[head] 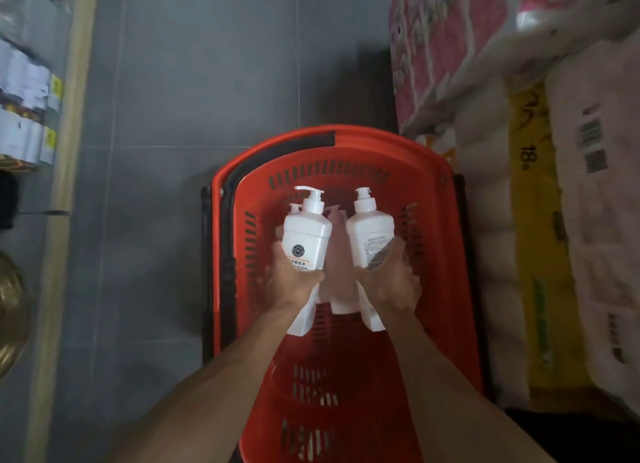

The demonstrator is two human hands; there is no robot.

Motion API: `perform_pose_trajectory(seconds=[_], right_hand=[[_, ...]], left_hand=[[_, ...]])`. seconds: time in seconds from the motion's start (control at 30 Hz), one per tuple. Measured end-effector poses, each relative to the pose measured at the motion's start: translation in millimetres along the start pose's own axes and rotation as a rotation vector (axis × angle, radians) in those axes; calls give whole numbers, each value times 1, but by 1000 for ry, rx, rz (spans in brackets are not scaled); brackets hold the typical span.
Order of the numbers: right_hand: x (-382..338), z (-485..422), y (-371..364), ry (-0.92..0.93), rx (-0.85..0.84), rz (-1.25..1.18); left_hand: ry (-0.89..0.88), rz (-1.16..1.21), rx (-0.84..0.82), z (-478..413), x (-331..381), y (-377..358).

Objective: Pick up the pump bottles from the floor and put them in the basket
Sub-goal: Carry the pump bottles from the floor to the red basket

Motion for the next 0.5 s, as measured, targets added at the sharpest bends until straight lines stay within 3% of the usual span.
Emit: perform_pose_trajectory(seconds=[0.5], right_hand=[[19,-56,-58,-50,-60,8]], left_hand=[[115,-37,45,-58,-30,-56]])
Point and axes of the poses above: each hand's wrist, its own z-axis away from the middle knuckle, its own y-axis out of the back of the hand, x = y × z, the point moved 10 cm from there along -z, towards the middle knuckle, and after that the axes turned 7 degrees about z, right-handed, at the moved point
